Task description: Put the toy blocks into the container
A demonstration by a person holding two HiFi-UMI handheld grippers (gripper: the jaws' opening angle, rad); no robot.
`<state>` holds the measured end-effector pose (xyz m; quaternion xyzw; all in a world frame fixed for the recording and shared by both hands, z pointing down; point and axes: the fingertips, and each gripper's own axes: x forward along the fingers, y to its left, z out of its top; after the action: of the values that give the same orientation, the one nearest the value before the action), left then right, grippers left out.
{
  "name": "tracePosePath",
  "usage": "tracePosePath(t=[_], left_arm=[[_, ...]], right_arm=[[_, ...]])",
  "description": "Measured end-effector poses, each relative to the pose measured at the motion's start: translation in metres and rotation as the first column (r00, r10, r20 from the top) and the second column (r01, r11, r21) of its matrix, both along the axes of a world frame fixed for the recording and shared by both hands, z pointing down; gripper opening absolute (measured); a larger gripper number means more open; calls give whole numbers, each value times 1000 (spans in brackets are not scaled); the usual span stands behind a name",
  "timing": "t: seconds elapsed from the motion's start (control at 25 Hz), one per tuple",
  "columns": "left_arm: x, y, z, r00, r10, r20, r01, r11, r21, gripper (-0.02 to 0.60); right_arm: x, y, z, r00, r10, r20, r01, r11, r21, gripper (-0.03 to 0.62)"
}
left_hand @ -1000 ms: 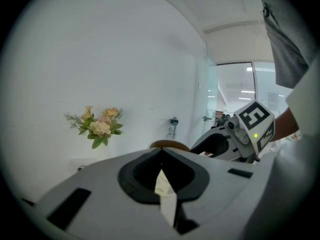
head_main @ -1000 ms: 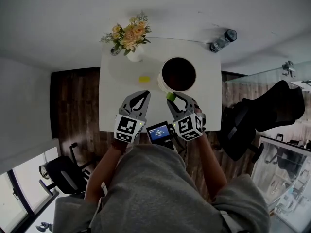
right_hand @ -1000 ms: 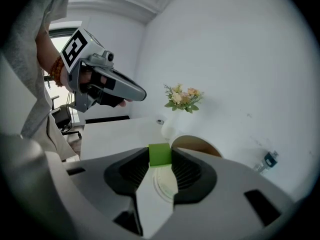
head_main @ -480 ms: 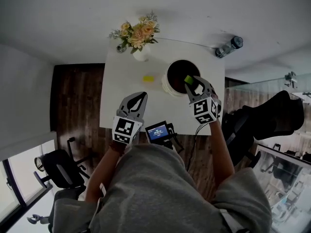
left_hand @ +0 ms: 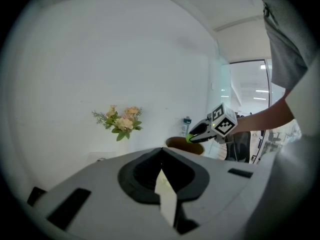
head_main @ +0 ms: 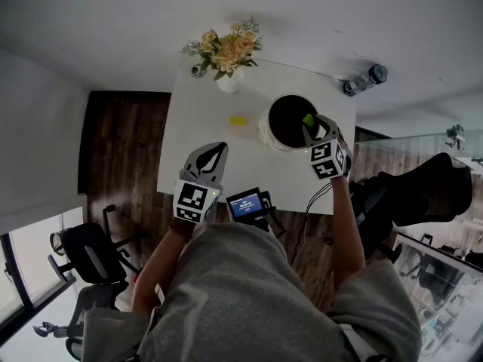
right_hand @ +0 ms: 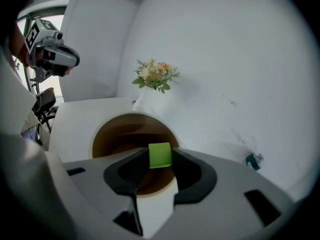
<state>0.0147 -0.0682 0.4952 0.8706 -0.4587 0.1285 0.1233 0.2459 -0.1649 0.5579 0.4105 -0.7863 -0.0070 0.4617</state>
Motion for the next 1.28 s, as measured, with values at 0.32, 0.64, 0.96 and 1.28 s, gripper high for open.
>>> tracePosePath(t=[0.32,0.64,0.96,1.28], left_arm=[[-1,2,-1,1000,-2,-9,2,1000,-4,6],[-9,5,1,1000,-15,-11,15,1000,-11,6],[-40,12,5,997,-71,-9,71,997,-23,6],[-97,24,11,984,-179,-4,179,983,-44,6]], right_arm=[[3,1,5,1000,17,-7,-17,1000,-3,149],[-14,1,-18,999,15,38,-17,999,36,175],[-114,-1,-71,981,-158,114,142,981,133,170],[-237,17,-33,928,-354,117,344,934,94,155]])
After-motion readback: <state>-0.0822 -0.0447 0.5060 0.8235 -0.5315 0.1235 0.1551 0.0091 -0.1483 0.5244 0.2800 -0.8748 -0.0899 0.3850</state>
